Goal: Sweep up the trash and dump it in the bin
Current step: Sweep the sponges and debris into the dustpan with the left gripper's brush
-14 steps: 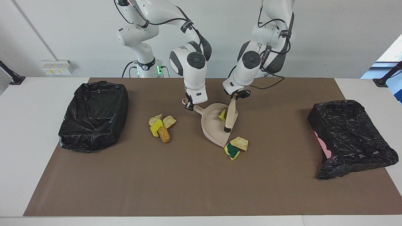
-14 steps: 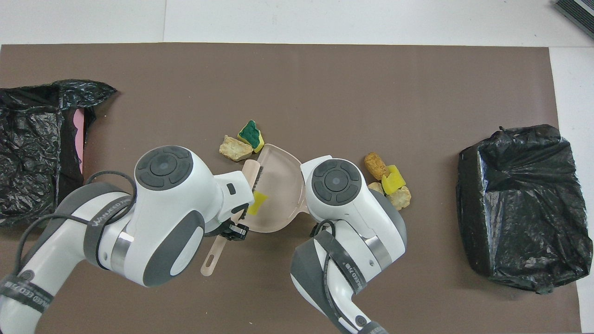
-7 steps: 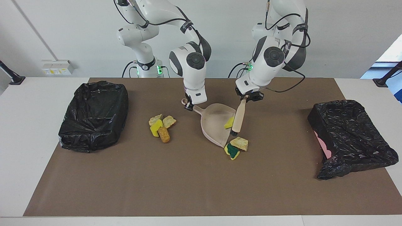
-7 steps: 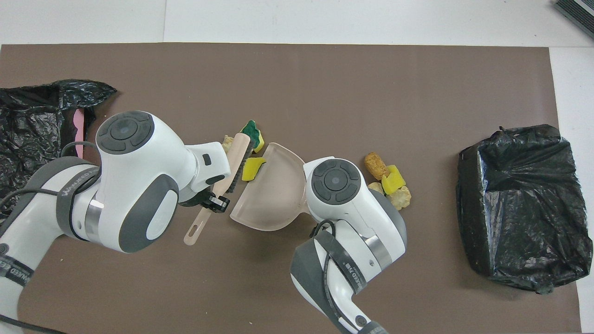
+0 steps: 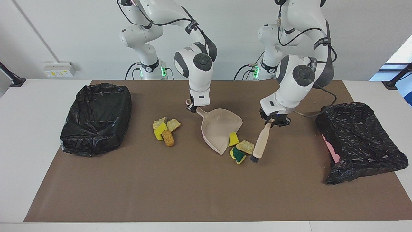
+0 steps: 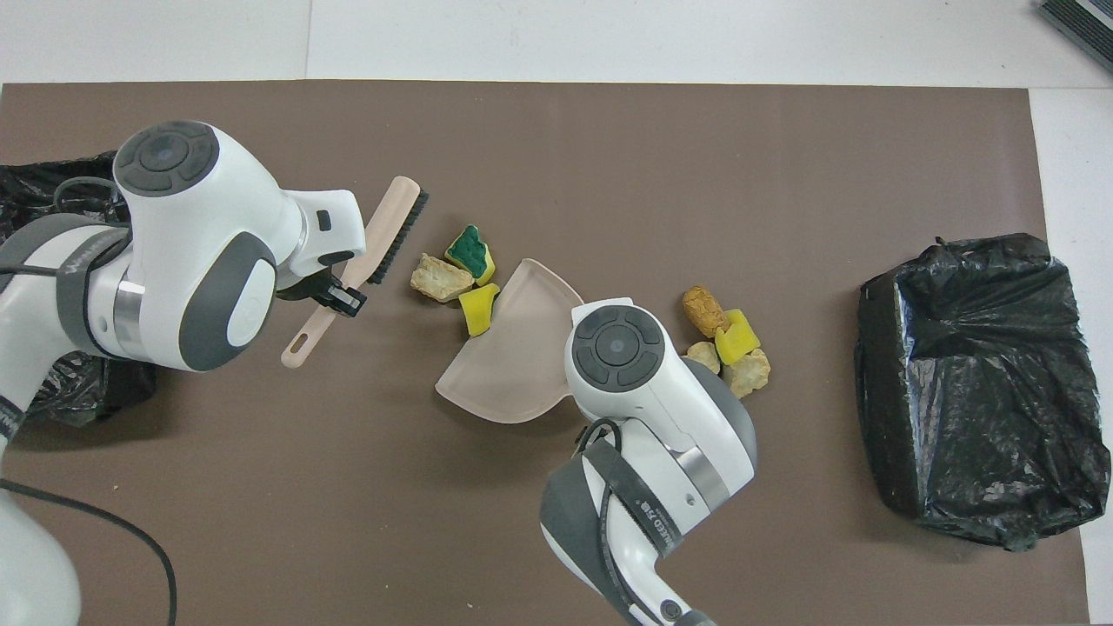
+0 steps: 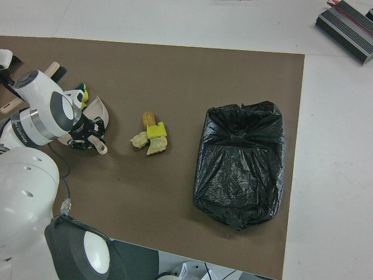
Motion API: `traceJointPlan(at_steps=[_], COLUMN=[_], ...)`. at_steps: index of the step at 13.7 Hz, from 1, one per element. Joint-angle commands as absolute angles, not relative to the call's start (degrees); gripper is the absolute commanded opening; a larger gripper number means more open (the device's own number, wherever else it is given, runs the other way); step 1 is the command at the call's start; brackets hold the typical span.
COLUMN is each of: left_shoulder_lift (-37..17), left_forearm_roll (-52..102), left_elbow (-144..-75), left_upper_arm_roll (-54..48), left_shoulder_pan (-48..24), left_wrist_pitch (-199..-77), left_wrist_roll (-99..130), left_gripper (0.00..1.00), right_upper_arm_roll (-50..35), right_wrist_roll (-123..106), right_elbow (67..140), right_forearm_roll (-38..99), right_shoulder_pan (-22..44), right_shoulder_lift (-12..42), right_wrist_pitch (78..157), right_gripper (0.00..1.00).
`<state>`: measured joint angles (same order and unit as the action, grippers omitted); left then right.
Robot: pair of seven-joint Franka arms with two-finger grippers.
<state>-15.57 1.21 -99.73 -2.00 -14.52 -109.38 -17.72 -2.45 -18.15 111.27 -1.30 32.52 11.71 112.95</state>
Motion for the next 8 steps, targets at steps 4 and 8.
traceJointPlan(at_steps=[4,8], left_shoulder_lift=[-24.42,-24.61], left_forearm_roll=[-2.02,-1.23], left_elbow=[-93.43,-94.13], left_upper_arm_roll=[-2.9,-3.08], left_shoulder_pan=[-13.01,-16.08], left_wrist_pitch=[-109.77,-108.2], left_wrist_roll=[-20.92,-21.18], left_gripper=[0.0,0.0], right_upper_arm_roll=[-2.64,-2.64], right_wrist_roll=[-16.35,-16.26], right_elbow=[112.59,112.5], right_forearm_roll=[-2.29,-2.29], right_shoulder_pan=[32.87,32.87], right_shoulder_lift=[10.81,10.81], right_wrist_pitch=[114.52,114.61], right_gripper=[0.0,0.0])
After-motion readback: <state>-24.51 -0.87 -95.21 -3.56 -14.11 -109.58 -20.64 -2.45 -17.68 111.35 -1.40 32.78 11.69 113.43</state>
